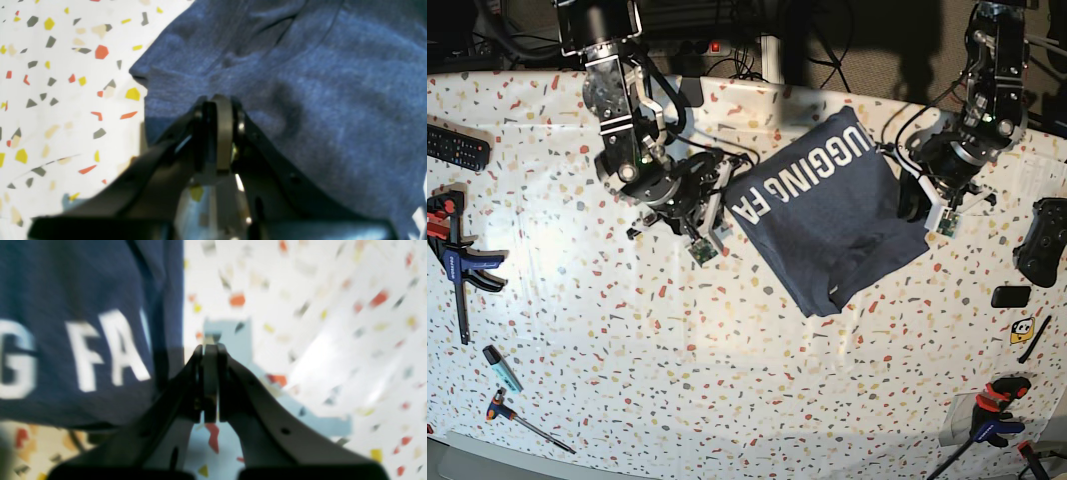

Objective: Fold the T-shirt properly
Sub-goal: 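Adjust the folded shirt's edges with both grippers to square it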

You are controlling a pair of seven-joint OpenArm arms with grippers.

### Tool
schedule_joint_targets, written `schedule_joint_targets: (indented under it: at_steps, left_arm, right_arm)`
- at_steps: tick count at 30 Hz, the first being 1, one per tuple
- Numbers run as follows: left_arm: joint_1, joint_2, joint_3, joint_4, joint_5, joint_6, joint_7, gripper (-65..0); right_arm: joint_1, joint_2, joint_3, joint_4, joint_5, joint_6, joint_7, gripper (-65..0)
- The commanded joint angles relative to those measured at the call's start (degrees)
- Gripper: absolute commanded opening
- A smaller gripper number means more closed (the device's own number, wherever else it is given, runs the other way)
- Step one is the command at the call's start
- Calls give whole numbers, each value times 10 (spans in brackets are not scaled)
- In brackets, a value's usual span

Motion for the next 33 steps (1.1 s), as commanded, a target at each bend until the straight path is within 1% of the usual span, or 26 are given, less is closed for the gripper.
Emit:
schedule_joint_targets:
  at_steps: [1, 2, 4, 9, 12, 15, 17, 19, 23, 26, 29, 31, 33]
  left_arm:
    - [-8, -5, -2, 3, 4, 8, -28, -605]
    - [-12, -5, -2, -8, 12, 21, -40, -605]
    - [-30, -5, -2, -47, 15, 30, -46, -605]
    - [-103, -3, -2, -167, 14, 25, -48, -605]
    - [-142, -2, -2, -208, 11, 14, -47, -605]
    - [-162, -2, -2, -216, -8, -12, -48, -605]
    - [-172, -1, -2, -216, -24, -36, -48, -605]
    - [-181, 3, -2, -216, -29, -48, -48, -605]
    - [-197, 4, -1, -216, -26, -52, -52, -617]
    - [-210, 4, -1, -216, -27, -52, -57, -627]
    - [-222, 4, -1, -216, -27, -52, -61, -627]
    - [-229, 2, -1, -214, -28, -52, -54, -632]
    - [-233, -3, -2, -206, -42, -52, -32, -650]
  right_arm:
    - [5, 0, 1, 10, 3, -3, 13, -650]
    - [1, 0, 1, 10, 3, -3, 15, -650]
    - [-9, 0, 0, 10, 3, -2, 23, -650]
    - [-39, -2, -1, 10, 3, 0, 44, -650]
    - [-56, -2, -5, 10, 3, 0, 61, -650]
    - [-64, -2, -17, 10, 3, 1, 64, -650]
    - [-65, -2, -26, 11, 3, 3, 64, -650]
    - [-65, -2, -35, 12, 5, 3, 64, -650]
    - [-65, -4, -48, 22, 8, 3, 58, -650]
    - [-66, -3, -50, 39, 36, 3, 46, -650]
    - [-73, -3, -50, 67, 39, 4, 43, -650]
    - [-79, -3, -49, 92, 38, 4, 37, -650]
    - [-84, -3, -49, 122, 31, 4, 21, -650]
